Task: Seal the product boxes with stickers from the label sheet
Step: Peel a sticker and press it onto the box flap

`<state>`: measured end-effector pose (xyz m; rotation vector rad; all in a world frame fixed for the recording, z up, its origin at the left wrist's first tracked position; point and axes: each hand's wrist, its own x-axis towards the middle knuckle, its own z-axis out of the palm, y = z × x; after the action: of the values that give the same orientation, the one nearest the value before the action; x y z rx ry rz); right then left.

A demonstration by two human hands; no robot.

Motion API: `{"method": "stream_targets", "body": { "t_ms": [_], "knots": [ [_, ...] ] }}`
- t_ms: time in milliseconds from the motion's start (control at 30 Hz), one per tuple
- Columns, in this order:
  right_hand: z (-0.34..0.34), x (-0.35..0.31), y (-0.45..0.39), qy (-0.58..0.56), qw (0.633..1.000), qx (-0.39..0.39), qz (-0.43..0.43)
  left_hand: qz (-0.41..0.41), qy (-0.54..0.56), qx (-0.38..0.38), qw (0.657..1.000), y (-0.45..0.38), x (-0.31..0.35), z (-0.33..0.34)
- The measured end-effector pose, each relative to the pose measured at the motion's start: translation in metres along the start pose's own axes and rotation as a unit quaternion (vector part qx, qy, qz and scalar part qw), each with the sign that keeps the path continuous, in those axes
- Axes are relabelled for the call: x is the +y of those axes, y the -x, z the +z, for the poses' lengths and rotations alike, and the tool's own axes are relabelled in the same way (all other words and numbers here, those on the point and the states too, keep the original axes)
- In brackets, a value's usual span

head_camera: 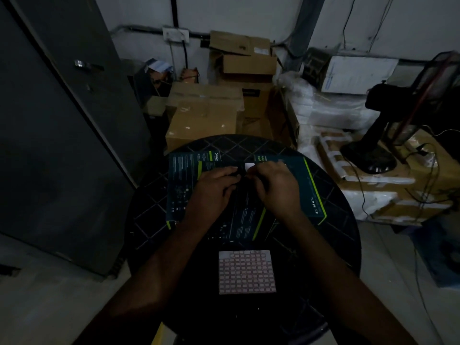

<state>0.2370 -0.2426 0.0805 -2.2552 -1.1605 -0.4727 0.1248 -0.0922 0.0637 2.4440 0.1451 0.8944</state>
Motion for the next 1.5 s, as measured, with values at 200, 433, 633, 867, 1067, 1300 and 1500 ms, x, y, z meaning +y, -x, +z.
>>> {"method": "stream_targets", "body": {
  "t_ms": [200,433,633,867,1067,1300,1500],
  "knots": [
    [-0.004,-0.003,0.003,0.034,0.998,-0.017,-0.044,0.047,-0.014,0.023,0.999,0.004,-0.005,0.006],
    [-0.009,0.004,0.006,0.022,0.996,-0.023,-0.085,0.053,-0.038,0.031,0.997,0.006,-0.008,0.010],
    [-0.012,0.008,0.002,-0.085,0.995,-0.038,-0.031,0.039,-0.023,0.029,0.999,0.005,-0.003,0.008],
    [-0.011,-0.003,-0.006,-0.051,0.998,-0.028,-0.004,0.043,-0.019,0.030,0.998,0.006,-0.004,0.007],
    [-0.008,0.002,0.003,-0.037,0.999,-0.020,-0.007,0.044,-0.023,0.032,0.998,0.010,-0.004,0.010],
    [-0.013,0.002,-0.003,-0.106,0.994,-0.019,-0.010,0.046,-0.013,0.036,0.998,0.008,-0.001,0.007],
    [-0.009,0.008,0.004,-0.064,0.995,-0.006,-0.070,0.048,-0.022,0.020,0.998,0.013,-0.005,0.010]
  ]
}}
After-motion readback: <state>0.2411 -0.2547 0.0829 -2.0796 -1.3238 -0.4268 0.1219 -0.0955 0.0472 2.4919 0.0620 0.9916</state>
